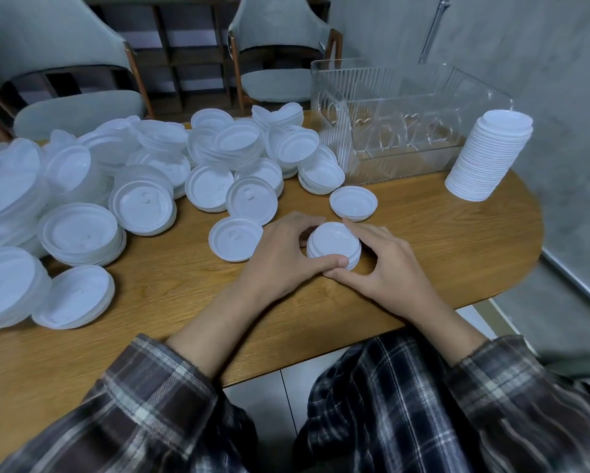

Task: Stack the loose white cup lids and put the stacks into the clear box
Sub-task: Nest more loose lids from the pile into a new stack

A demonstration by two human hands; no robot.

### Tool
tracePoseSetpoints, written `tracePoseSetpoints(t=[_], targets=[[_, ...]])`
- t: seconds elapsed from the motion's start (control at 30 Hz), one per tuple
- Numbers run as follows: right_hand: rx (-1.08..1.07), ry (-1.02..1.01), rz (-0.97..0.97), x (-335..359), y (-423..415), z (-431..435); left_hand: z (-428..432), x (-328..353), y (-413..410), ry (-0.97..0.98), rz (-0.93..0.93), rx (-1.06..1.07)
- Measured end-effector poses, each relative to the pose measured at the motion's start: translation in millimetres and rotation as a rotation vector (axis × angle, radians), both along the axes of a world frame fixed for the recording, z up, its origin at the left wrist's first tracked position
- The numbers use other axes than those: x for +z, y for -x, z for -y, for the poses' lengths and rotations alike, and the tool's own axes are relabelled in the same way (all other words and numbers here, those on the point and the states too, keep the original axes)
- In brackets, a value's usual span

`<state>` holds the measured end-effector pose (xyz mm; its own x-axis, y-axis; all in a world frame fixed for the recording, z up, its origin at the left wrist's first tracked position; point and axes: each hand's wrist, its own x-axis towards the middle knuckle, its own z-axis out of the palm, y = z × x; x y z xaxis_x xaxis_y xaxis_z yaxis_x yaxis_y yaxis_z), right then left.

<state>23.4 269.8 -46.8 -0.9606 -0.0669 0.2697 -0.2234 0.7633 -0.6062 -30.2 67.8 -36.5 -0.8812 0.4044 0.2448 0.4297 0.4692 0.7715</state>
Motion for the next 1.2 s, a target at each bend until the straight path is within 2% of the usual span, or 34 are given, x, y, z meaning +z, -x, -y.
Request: tracePoseSetpoints(t=[0.17, 0.27, 0.4, 0.53, 0.6, 0.87, 1.0, 1.1, 1.2], targets=[[0.005, 0.048, 0.03, 7, 1, 1, 1, -1, 2, 0.001, 0.022, -0.016], [0.013, 0.042, 0.035, 11, 3, 3, 4, 4, 1, 0.065, -0.032, -0.041], [0.022, 0.028, 0.038, 11, 9, 10, 27, 19, -1, 0.114, -0.245, -0.041], [0.035, 0.045, 0.043, 12, 18, 20, 73, 22, 10, 0.365, -0.552, -0.021], [0.04, 0.042, 0.052, 14, 23, 24, 90, 16, 16, 0.426, -0.602, -0.02], [0.024, 0.032, 0.035, 7, 29, 32, 102, 14, 22, 0.456, -0.409, -0.023], [0.015, 0.015, 0.024, 5, 29, 34, 102, 17, 20, 0.43, -0.383, -0.043], [0.013, 0.034, 0.031, 6, 28, 35, 100, 20, 18, 0.338, -0.342, -0.039], [0.014, 0.044, 0.034, 8, 28, 39, 98, 27, 14, 0.091, -0.228, 0.001]])
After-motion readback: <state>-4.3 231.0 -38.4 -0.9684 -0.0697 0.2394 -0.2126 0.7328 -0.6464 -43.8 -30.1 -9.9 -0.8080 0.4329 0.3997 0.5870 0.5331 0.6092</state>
